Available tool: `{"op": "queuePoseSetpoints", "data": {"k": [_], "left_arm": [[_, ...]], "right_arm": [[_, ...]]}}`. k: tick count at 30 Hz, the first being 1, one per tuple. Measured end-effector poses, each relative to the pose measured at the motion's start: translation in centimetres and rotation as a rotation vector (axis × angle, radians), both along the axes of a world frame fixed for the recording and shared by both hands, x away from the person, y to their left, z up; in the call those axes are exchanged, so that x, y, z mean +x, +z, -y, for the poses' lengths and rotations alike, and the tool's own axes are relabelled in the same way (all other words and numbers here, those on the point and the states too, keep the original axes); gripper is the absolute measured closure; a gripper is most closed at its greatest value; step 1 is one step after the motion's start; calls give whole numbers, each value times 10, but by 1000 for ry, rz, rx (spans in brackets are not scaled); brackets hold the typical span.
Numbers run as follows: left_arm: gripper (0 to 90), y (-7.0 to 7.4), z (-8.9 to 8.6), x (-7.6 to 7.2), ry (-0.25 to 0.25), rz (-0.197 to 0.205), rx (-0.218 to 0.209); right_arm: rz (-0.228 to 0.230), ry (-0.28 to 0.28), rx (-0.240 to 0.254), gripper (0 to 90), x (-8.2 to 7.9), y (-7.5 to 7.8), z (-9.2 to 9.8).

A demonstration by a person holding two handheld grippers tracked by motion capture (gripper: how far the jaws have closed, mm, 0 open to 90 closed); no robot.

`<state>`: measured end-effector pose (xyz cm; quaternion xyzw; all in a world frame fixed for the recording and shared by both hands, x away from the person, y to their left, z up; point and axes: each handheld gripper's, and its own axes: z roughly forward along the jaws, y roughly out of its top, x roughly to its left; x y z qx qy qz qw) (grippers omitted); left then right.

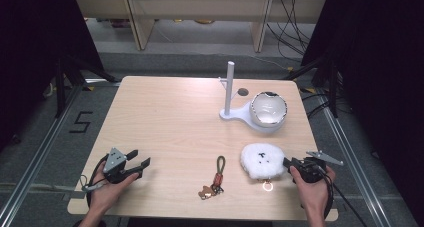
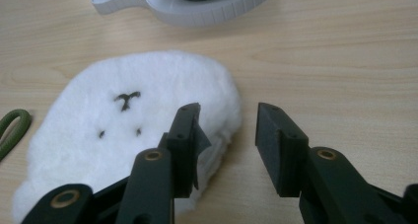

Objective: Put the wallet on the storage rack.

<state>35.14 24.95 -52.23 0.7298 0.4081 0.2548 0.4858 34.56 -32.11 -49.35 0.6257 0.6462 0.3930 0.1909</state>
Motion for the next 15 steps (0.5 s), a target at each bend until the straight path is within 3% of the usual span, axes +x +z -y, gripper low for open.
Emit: {"op": "queuePoseSetpoints", "data": {"k": [1, 3, 5, 6, 7, 8, 11, 12, 13, 14, 15], "left_arm": [[393, 0, 0, 0, 0, 0, 0], [393, 1, 1, 3, -23, 7, 0], [392, 2, 2, 3, -14, -3, 5], [391, 1, 3, 4, -22, -1, -5], [391, 1, 4, 4, -17, -8, -10], [390, 1, 4, 4, -10, -22, -14], [390, 1, 3, 5, -20, -14, -7], [390, 1, 1, 5, -28, -7, 11], [389, 1, 1, 5, -28, -7, 11], [389, 0, 1, 5, -20, -18, -11], [388, 0, 1, 5, -20, -18, -11]], "right_arm": [[0, 0, 0, 621, 0, 0, 0], [-50, -8, 24, 624, 2, 6, -1], [-90, 27, -15, 624, 5, 11, 2], [-101, 38, -3, 623, 7, 12, 3], [-153, -4, 17, 622, 8, 16, -2], [-179, 40, -8, 616, 12, 19, 2], [-218, 82, -40, 614, 15, 25, 5], [-308, 102, -82, 605, 20, 28, 4], [-308, 102, -82, 605, 20, 28, 4], [-367, 89, -45, 619, 23, 30, 0], [-367, 89, -45, 619, 23, 30, 0]]}}
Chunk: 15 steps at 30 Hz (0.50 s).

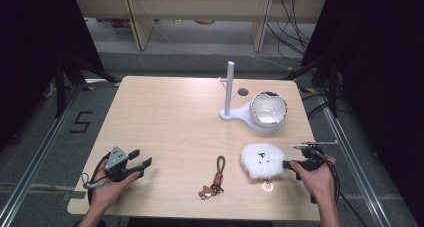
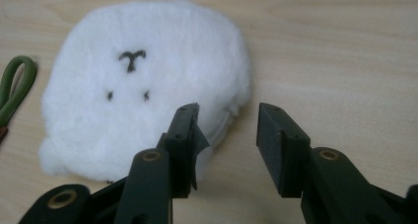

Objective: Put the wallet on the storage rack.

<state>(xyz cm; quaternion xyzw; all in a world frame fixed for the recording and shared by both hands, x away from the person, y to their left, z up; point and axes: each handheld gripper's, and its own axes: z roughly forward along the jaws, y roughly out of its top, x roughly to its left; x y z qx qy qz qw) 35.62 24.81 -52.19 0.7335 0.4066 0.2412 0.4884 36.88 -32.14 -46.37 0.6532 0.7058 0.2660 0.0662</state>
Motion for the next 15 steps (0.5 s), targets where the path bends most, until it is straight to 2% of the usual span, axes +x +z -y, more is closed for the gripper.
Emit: {"op": "queuePoseSetpoints", "data": {"k": [1, 2, 3, 4, 5, 7, 8, 10, 11, 12, 13, 14, 15], "left_arm": [[388, 0, -1, 1, -4, 7, 14], [388, 0, -2, 1, -4, 7, 15], [388, -1, -1, 0, 8, -12, -6], [388, -1, -1, 0, 8, -12, -6], [388, -1, -2, 2, -5, 3, 16], [387, -1, -1, 2, -6, 2, 17], [387, -1, -1, 1, -7, 0, 17], [385, -1, -1, 1, -5, 1, 18], [383, -1, -1, 1, -3, 3, 19], [383, -1, -1, 1, -3, 3, 20], [382, -1, -1, 1, -5, 2, 19], [382, -1, 0, 1, -5, 1, 16], [383, -2, 1, -1, 10, -18, -4]], "right_arm": [[28, 21, -16, 620, 3, 0, 1], [-31, 20, 2, 619, 5, 3, -1], [-47, 41, -21, 619, 10, 6, -2], [-47, 41, -21, 619, 10, 6, -2], [-93, 47, -7, 606, 15, 12, -6], [-103, 81, -20, 584, 21, 12, -6], [-103, 81, -20, 584, 21, 12, -6], [-148, 78, -32, 571, 29, 15, -10], [-147, 92, -35, 556, 32, 15, -11], [-208, 55, -9, 535, 36, 17, -16], [-202, 58, -4, 526, 40, 16, -17], [-208, 77, -21, 514, 43, 16, -16], [-192, 72, -11, 497, 46, 15, -17]]}}
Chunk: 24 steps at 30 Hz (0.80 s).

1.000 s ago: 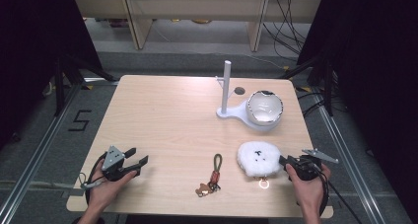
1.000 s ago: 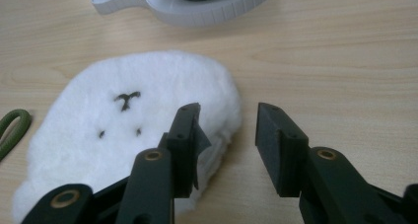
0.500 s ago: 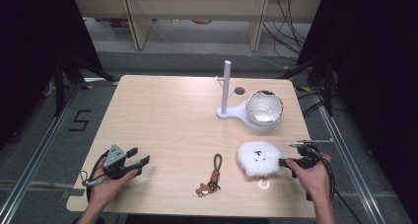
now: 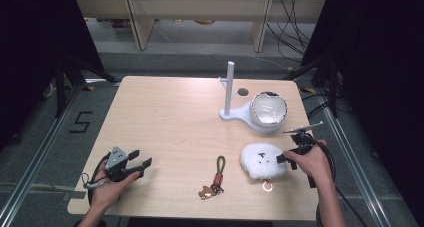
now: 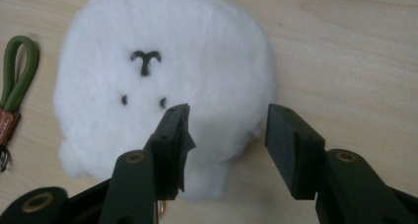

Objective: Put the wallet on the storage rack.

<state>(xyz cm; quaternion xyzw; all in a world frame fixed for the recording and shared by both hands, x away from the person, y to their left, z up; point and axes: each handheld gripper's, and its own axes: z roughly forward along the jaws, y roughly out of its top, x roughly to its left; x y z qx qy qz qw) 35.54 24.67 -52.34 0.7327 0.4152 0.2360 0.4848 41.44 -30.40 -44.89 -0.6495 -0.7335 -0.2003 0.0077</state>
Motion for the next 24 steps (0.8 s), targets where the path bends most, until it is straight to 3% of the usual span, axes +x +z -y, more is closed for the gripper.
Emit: {"op": "queuePoseSetpoints", "data": {"k": [1, 2, 3, 4, 5, 6, 7, 8, 17, 19, 23, 24], "left_arm": [[383, 1, -1, 1, -16, 19, 21], [382, 1, 0, 1, -16, 17, 25], [383, 1, 0, 1, -20, 19, 27], [382, 1, 1, 1, -20, 17, 26], [382, 1, 1, 1, -20, 17, 26], [382, 1, 1, 1, -19, 17, 24], [382, 1, 1, 1, -19, 17, 22], [382, 1, 0, 1, -17, 17, 18], [381, 1, 0, 1, -14, 11, 8], [381, 0, 1, -1, 9, -22, -16], [381, 0, 1, -1, 3, -12, -18], [381, 0, 0, 1, -11, 8, 4]], "right_arm": [[29, 47, -24, 483, 5, -3, 3], [-8, 12, -44, 472, 6, -1, 0], [-7, 23, -49, 464, 9, -4, 0], [-49, -20, -36, 442, 11, -4, -5], [-49, -20, -36, 442, 11, -4, -5], [-21, -2, -42, 432, 13, -8, -4], [-41, 21, -57, 429, 15, -8, -3], [-63, 9, -54, 426, 17, -10, -5], [-94, 39, -64, 418, 24, -18, -8], [-97, 53, -74, 425, 25, -20, -8], [-117, 67, -54, 501, 26, -22, -9], [-118, 70, -52, 518, 26, -22, -9]]}}
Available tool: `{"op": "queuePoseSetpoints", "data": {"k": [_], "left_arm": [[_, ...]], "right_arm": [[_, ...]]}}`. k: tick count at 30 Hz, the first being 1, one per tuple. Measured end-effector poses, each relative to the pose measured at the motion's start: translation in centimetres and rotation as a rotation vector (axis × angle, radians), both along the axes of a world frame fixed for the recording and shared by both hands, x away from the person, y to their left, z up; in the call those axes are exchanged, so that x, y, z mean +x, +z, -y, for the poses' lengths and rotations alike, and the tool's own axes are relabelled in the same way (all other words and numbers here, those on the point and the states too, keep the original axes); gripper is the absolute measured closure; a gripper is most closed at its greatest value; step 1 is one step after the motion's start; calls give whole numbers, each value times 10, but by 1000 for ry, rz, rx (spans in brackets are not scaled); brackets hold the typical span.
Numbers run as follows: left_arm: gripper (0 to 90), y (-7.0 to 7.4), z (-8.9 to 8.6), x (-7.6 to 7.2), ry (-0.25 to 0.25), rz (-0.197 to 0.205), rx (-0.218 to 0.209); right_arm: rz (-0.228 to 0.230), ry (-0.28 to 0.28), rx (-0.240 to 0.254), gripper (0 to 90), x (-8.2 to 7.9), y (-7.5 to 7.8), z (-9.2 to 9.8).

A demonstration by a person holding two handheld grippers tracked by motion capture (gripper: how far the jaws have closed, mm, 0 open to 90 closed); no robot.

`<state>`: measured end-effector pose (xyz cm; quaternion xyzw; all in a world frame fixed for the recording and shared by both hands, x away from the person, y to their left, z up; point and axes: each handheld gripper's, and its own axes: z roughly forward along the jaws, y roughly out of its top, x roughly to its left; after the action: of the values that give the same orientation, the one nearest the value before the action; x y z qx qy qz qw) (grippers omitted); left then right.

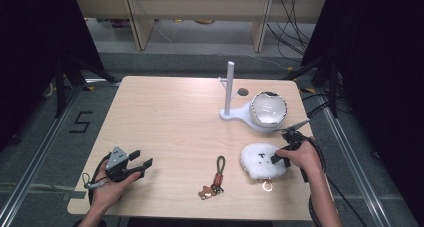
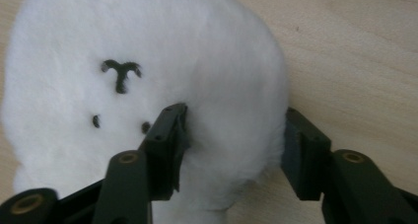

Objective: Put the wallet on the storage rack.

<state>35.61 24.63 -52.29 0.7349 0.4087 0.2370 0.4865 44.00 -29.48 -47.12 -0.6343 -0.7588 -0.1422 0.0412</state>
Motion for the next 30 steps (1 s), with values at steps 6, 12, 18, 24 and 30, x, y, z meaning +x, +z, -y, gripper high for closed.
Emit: {"op": "queuePoseSetpoints", "data": {"k": [6, 12, 18, 24, 30], "left_arm": [[381, -1, 1, -2, 17, -22, -22], [381, 0, 0, 1, 0, 6, 5], [380, -1, 1, -1, 18, -17, -19], [380, 0, -1, 1, 2, 10, 8], [380, 0, -1, 0, 3, 8, 8]], "right_arm": [[-8, -26, 22, 732, -1, 2, 0], [40, -36, 38, 772, -10, 5, 0], [68, -122, 90, 777, -24, 19, -6], [236, -10, 101, 782, -35, 35, -2], [265, -39, 136, 786, -42, 47, -5]]}}
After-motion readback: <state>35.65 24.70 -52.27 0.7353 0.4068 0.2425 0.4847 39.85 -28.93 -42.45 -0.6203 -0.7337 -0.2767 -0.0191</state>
